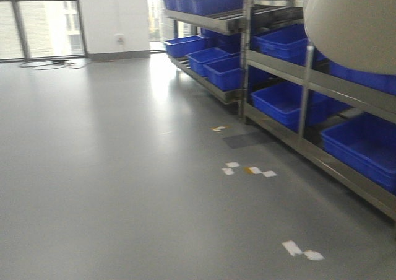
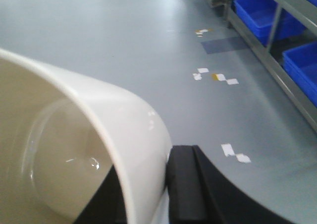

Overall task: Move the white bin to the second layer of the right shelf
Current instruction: 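Turn the base past the blue crate racks, keeping the bin gripped, then drive toward the windows holding the bin in the right gripper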

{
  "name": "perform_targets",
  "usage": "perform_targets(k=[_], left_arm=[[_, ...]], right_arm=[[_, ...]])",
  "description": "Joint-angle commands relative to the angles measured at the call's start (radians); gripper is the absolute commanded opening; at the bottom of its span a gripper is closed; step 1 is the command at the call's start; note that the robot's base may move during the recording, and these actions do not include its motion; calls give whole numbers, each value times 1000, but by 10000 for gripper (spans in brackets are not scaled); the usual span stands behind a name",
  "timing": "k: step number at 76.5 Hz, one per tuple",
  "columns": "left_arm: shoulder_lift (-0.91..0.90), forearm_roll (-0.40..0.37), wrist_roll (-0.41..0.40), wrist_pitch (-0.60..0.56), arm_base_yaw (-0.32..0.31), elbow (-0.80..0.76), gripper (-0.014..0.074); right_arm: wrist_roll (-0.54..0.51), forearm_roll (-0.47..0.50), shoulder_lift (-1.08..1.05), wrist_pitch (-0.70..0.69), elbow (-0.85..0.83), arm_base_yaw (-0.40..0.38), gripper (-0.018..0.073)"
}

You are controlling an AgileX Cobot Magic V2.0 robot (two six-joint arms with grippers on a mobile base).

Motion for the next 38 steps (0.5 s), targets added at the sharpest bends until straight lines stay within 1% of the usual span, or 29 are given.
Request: perform_targets(k=[1,38], left_arm=[[-14,0,-5,-87,-6,37,85],[-14,0,-5,-87,-6,37,85]], right_arm=[[-2,-3,-11,-99,-33,-4,56],[-2,-3,-11,-98,-33,-4,56]])
